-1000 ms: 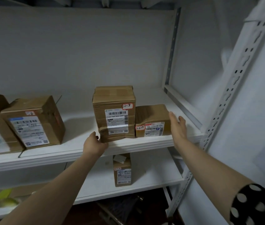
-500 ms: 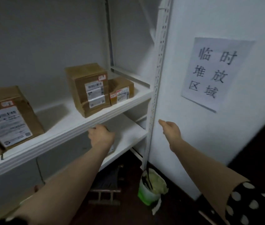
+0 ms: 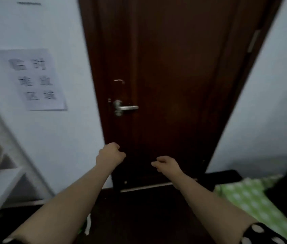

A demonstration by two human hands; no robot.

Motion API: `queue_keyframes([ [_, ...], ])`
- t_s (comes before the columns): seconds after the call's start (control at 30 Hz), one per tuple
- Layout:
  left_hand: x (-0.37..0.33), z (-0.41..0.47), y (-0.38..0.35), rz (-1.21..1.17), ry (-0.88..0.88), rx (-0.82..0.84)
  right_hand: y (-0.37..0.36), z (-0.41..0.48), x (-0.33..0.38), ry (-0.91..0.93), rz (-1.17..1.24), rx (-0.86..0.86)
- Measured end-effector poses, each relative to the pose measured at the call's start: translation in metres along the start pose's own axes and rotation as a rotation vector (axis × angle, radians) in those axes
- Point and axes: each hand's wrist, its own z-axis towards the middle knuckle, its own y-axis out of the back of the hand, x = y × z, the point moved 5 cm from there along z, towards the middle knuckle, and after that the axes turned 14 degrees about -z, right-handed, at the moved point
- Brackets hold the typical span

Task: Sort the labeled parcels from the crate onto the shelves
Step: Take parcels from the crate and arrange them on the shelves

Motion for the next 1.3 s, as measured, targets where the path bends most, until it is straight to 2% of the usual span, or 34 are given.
queue_keyframes([
  [0.2, -0.148, -0.100, -0.220, 0.117, -0.243, 0.365, 0.175, -0.112, -0.199, -0.246, 0.272, -0.422],
  [0.4, -0.245, -0.207, -0.373, 0.179, -0.393, 0.561, 0.279, -0.221, -0.339, -0.421, 0.390, -0.613],
  [0.63, -0.318, -0.267, -0.496, 0.238, -0.551, 0.710, 0.347, -0.279, -0.444, -0.549, 0.546, -0.778],
  [0.83, -0.388, -0.252, -0.596, 0.274, -0.665, 0.746, 0.425, -0.266, -0.486, -0.561, 0.514, -0.918],
  [0.97, -0.429, -0.216, -0.680, 0.320, -0.632, 0.741, 0.493, -0.223, -0.515, -0.570, 0.503, -0.918],
  [1.07, -0.440, -0.192, -0.743, 0.388, -0.542, 0.784, 0.531, -0.189, -0.538, -0.580, 0.541, -0.883],
  [1.3, -0.425, -0.169, -0.839, 0.538, -0.299, 0.917, 0.558, -0.150, -0.605, -0.623, 0.642, -0.809],
])
